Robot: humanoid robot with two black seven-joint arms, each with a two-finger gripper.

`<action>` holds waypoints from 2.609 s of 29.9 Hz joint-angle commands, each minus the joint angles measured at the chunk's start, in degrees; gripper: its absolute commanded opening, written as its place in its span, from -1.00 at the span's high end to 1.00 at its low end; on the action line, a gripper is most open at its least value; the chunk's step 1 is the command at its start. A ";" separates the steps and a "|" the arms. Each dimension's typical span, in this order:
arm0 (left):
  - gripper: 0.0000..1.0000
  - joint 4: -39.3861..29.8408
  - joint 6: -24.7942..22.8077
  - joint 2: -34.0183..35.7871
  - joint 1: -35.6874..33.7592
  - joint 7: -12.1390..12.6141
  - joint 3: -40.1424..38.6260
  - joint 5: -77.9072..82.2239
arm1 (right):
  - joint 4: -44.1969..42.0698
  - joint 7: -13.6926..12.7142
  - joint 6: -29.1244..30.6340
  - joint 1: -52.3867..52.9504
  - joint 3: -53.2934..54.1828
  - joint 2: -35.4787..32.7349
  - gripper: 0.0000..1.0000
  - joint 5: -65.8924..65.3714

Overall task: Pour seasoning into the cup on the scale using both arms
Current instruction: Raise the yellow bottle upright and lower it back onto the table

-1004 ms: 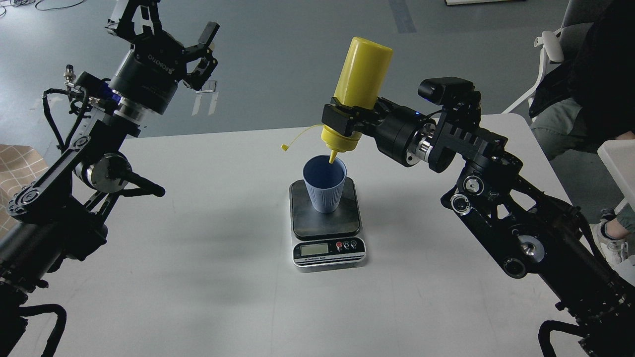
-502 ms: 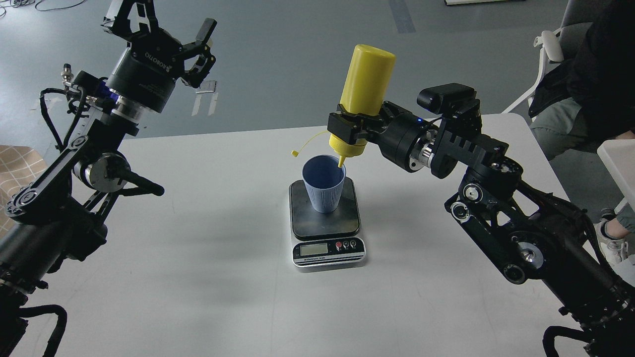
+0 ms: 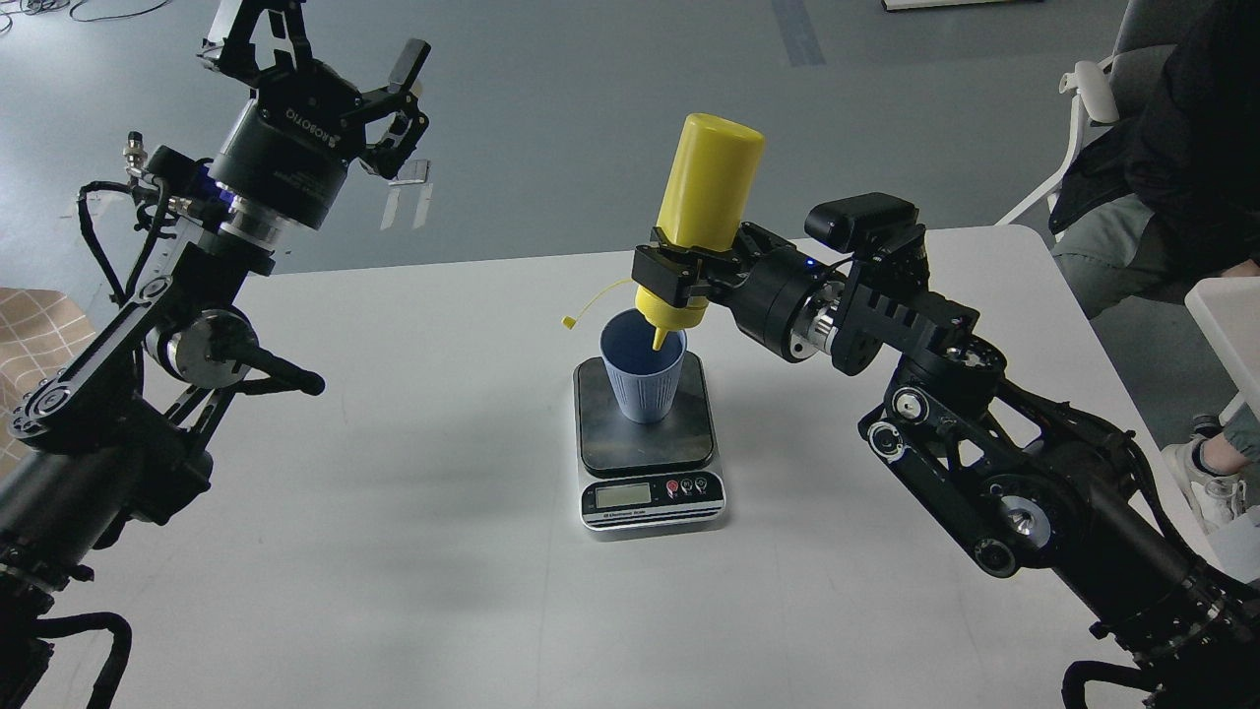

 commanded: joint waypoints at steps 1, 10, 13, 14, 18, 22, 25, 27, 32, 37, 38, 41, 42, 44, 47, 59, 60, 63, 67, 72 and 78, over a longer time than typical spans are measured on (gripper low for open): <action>-0.97 0.00 -0.01 0.02 0.02 0.00 0.00 0.00 | -0.27 -0.26 -0.32 0.46 1.87 0.28 1.00 0.00; -0.97 0.00 0.26 -0.07 0.02 0.00 0.26 0.08 | 2.18 -17.40 2.49 -0.41 24.89 1.77 1.00 55.16; -0.97 0.00 0.26 -0.07 0.02 0.00 0.26 0.08 | 4.99 -16.53 3.54 -4.17 27.45 1.77 1.00 78.34; -0.97 0.00 0.26 -0.07 0.02 0.00 0.35 0.08 | 5.53 -16.09 3.89 -5.15 27.72 1.77 1.00 81.55; -0.97 0.00 0.26 -0.07 0.02 0.00 0.70 0.17 | 8.51 -16.96 9.84 -10.59 30.69 1.77 1.00 97.70; -0.97 0.00 0.08 0.28 0.11 0.00 1.14 0.17 | 9.05 -20.03 11.85 -16.22 32.46 1.77 0.97 112.15; -0.97 0.00 -0.01 0.89 -0.07 0.00 1.23 0.26 | 8.35 -22.32 11.85 -20.09 36.23 1.77 0.92 117.08; -0.97 0.00 -0.09 2.38 -0.07 0.00 1.49 0.35 | 6.60 -23.81 11.85 -24.12 39.57 1.77 0.90 121.38; -0.97 0.00 -0.76 3.70 0.02 0.00 1.85 0.35 | -0.43 -23.56 11.85 -31.95 43.80 1.77 0.90 122.01; -0.97 -0.09 -0.76 4.50 0.11 0.00 2.55 0.35 | -5.89 -23.47 11.85 -34.07 45.12 1.77 0.85 124.03; -0.97 -0.26 -0.76 4.59 0.02 0.00 2.98 0.35 | -7.03 -23.55 11.85 -33.99 45.12 1.77 0.84 125.69; -0.97 -0.61 -0.76 4.32 0.10 0.00 3.08 0.35 | -7.39 -23.55 11.85 -33.72 45.21 1.77 0.83 125.97; -0.97 -0.70 -0.76 4.24 0.11 0.00 3.08 0.35 | -7.39 -23.55 11.85 -33.72 45.03 1.77 0.83 126.05; -0.97 -0.70 -0.76 4.24 0.11 0.00 3.08 1.14 | -7.13 -23.56 11.85 -33.64 44.59 1.77 0.82 126.14; -0.97 -0.70 -0.76 4.24 0.11 0.00 3.08 1.84 | -7.12 -23.55 11.85 -33.72 44.59 1.77 0.80 126.67; -0.97 -1.58 -0.76 4.76 0.19 0.00 3.96 1.84 | -12.04 -25.40 11.85 -34.60 44.42 1.77 0.34 133.43; -0.97 -1.67 -0.76 4.76 0.28 0.00 3.96 1.84 | -13.35 -25.49 11.85 -34.60 44.33 1.77 0.33 133.96; -0.97 -1.76 -0.76 5.02 0.19 0.00 3.96 1.84 | -14.33 -25.49 11.85 -35.21 44.24 1.77 0.26 134.14; -0.97 -2.28 -0.76 5.73 0.28 0.00 3.96 1.84 | -14.07 -25.40 11.85 -35.48 44.15 1.77 -0.03 134.14; -0.97 -2.63 -0.76 6.08 0.19 0.00 3.96 1.84 | -13.02 -25.31 11.85 -36.88 44.42 1.77 -0.98 134.23; -0.97 -3.25 -0.71 6.70 0.28 0.00 3.96 1.84 | -7.06 -25.31 11.85 -42.41 44.24 1.77 -1.00 137.12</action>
